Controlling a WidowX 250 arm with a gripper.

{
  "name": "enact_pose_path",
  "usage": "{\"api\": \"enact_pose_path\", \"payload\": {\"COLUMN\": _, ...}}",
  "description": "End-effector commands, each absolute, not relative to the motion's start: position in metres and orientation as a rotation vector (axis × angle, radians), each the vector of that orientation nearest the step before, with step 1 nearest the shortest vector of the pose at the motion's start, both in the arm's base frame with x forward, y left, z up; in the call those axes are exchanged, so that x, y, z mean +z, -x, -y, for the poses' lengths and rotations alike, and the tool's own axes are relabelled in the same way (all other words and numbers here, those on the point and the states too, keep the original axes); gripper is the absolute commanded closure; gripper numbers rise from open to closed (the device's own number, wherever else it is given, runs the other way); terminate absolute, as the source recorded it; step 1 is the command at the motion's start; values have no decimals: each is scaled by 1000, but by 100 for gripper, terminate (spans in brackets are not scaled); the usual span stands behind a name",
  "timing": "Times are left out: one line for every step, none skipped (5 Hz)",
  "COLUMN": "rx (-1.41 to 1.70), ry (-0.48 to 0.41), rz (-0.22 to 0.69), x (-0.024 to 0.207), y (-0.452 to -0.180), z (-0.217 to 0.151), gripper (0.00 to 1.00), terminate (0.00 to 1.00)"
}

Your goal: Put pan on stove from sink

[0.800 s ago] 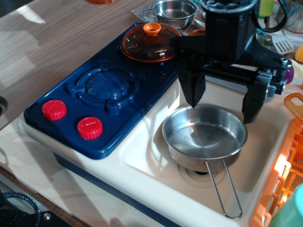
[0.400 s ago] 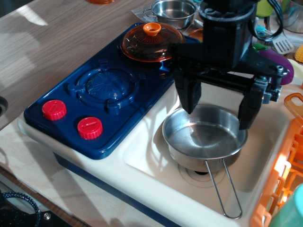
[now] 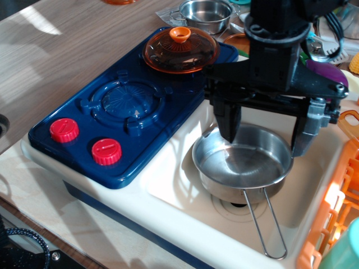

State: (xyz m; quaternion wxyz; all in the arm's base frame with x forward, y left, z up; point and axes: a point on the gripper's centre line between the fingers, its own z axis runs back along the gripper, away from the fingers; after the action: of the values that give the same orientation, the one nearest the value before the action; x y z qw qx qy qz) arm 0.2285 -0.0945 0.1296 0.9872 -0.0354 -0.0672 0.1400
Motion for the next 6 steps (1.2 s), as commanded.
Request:
{"api": "enact_pose_path", "payload": {"rx": 439, "ry": 58, "rz": 206, "x": 138, "y": -222, "z": 97, "gripper": 0, "terminate": 0}}
{"api": "enact_pose_path", "payload": {"rx": 525, "ry": 76, "rz": 179, "x": 135, "y": -217, "z": 91, "gripper": 0, "terminate": 0}}
{"api": "enact_pose_path", "payload": {"rx": 613, "ry": 108, "rz": 164, "x": 120, "y": -209, "z": 84, "gripper": 0, "terminate": 0}}
{"api": "enact_pose_path", "payload": {"rx": 670, "ry": 143, "rz": 155, "x": 104, "y": -207, "z": 76, "gripper": 0, "terminate": 0}}
{"api": "enact_pose_path", "payload": {"rx": 706, "ry": 163, "rz": 154, "x": 93, "y": -204, "z": 72, "gripper": 0, "terminate": 0}}
{"api": "enact_pose_path", "payload": {"rx": 740, "ry": 180, "rz": 180, "x": 82, "y": -206, "z": 71, "gripper": 0, "terminate": 0}}
